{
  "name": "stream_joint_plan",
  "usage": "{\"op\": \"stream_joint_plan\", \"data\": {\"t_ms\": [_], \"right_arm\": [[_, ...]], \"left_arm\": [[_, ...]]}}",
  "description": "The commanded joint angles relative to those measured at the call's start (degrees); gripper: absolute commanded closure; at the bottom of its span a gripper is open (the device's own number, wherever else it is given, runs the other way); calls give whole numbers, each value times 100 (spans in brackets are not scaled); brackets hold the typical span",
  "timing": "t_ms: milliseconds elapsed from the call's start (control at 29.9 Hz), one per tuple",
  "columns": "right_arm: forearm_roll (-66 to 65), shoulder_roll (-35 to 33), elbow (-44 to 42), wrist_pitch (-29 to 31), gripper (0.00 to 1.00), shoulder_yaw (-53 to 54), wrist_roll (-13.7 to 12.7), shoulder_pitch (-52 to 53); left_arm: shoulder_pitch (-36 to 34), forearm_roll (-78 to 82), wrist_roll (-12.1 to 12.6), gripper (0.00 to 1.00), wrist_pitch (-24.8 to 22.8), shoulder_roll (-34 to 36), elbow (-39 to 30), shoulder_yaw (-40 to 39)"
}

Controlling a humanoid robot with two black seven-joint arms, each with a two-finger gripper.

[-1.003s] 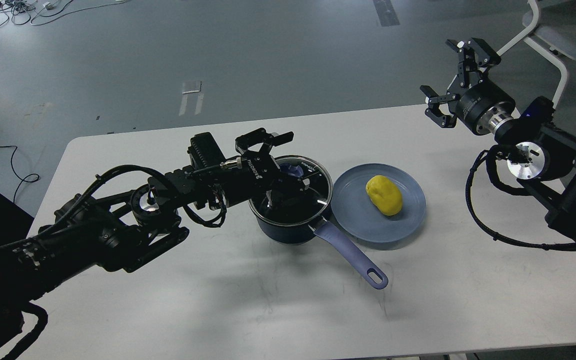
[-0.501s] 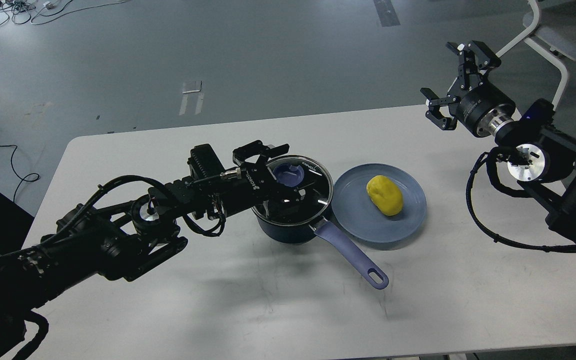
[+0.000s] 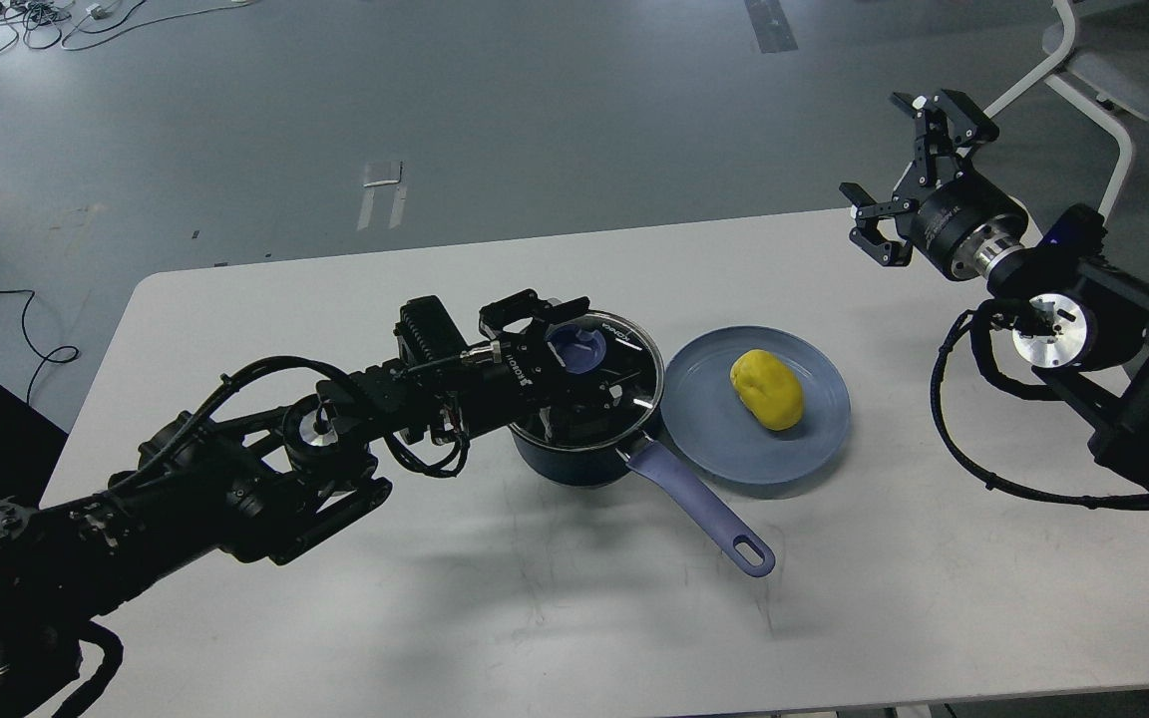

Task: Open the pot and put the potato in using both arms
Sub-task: 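Close the left gripper on the lid knob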

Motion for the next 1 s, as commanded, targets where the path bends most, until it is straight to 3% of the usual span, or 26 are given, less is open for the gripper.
{"op": "stream_joint_plan", "data": {"t_ms": [0,769,802,902,969], "right_arm": [[0,-7,-7,0,0,7,1,-2],[0,2,-157,0,0,16,1,-20],[0,2,-157,-9,0,16,1,-20],[0,2,-157,-9,0,16,44,-20],[0,2,-174,-9,0,16,62,-46]], "left_arm": [[24,-102,9,2,-4,-9,48,-9],[103,-217,18,3,-4,-9,233,17],[103,-217,10,6,-4,-9,233,17],[112,-225,-26,29,-4,-9,233,52],[112,-225,-34,36,-4,-9,233,53]]}}
